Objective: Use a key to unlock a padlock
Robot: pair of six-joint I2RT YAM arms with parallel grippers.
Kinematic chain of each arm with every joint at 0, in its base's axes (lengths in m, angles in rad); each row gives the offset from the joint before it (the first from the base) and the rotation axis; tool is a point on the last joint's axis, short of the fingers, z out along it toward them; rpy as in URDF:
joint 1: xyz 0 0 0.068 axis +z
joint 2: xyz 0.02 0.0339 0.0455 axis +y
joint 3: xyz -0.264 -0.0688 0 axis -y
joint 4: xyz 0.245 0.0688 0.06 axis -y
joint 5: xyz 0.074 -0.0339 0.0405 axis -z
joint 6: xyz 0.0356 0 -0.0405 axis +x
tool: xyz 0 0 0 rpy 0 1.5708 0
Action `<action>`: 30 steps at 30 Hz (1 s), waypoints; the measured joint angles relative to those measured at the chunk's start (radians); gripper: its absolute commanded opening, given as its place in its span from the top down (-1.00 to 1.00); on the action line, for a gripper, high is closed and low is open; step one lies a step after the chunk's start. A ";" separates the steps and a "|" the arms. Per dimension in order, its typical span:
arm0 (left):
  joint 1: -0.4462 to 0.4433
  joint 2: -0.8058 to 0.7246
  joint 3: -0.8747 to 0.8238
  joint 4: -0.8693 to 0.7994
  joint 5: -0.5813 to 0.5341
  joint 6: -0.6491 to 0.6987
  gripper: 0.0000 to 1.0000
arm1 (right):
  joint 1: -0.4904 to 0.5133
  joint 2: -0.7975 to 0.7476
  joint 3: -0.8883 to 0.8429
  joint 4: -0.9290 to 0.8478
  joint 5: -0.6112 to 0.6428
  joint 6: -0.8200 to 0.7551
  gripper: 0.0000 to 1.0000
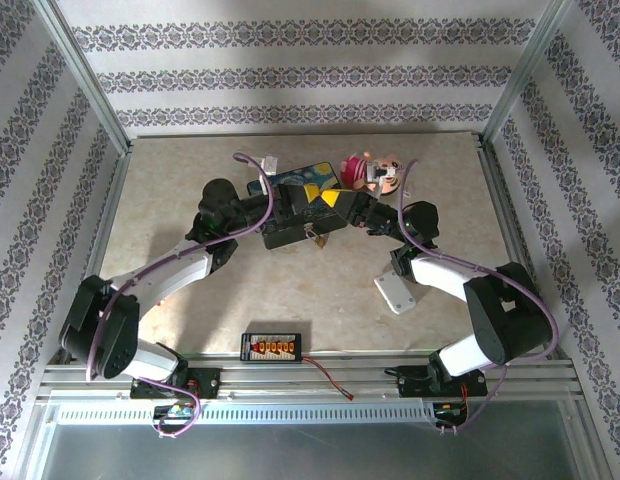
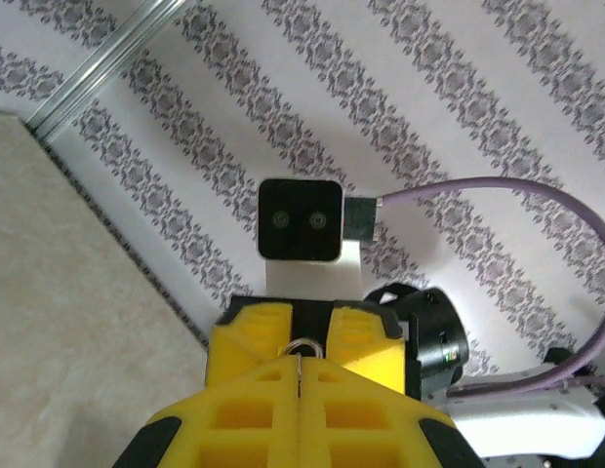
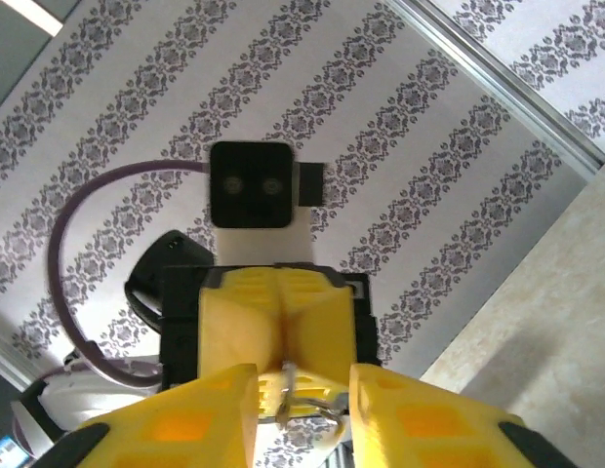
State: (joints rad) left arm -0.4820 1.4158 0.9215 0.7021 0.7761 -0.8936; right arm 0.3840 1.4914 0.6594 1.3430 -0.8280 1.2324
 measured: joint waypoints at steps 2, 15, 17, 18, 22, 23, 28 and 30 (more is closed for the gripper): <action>0.000 -0.047 0.060 -0.183 -0.004 0.111 1.00 | -0.002 0.000 -0.019 0.004 0.000 -0.001 0.22; 0.005 -0.161 0.357 -0.969 -0.021 0.581 1.00 | -0.035 -0.164 -0.161 -0.234 0.019 -0.154 0.21; 0.005 -0.161 0.365 -1.026 -0.021 0.610 1.00 | -0.035 -0.236 -0.168 -0.325 0.029 -0.204 0.21; 0.005 -0.161 0.368 -1.051 -0.021 0.625 1.00 | -0.034 -0.278 -0.169 -0.386 0.040 -0.237 0.20; 0.005 -0.165 0.371 -1.111 -0.021 0.662 1.00 | -0.004 -0.493 -0.171 -0.678 0.132 -0.390 0.07; 0.005 -0.168 0.371 -1.120 -0.021 0.669 1.00 | 0.010 -0.553 -0.172 -0.752 0.163 -0.430 0.05; 0.004 -0.174 0.373 -1.140 -0.019 0.693 1.00 | 0.047 -0.779 -0.184 -1.023 0.310 -0.562 0.08; 0.001 -0.173 0.374 -1.146 -0.015 0.707 1.00 | 0.053 -0.833 -0.185 -1.122 0.365 -0.606 0.04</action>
State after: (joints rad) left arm -0.4808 1.2427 1.2953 -0.4438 0.7609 -0.1864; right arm 0.4374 0.6586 0.4747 0.2211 -0.4625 0.6262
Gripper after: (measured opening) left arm 0.045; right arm 0.458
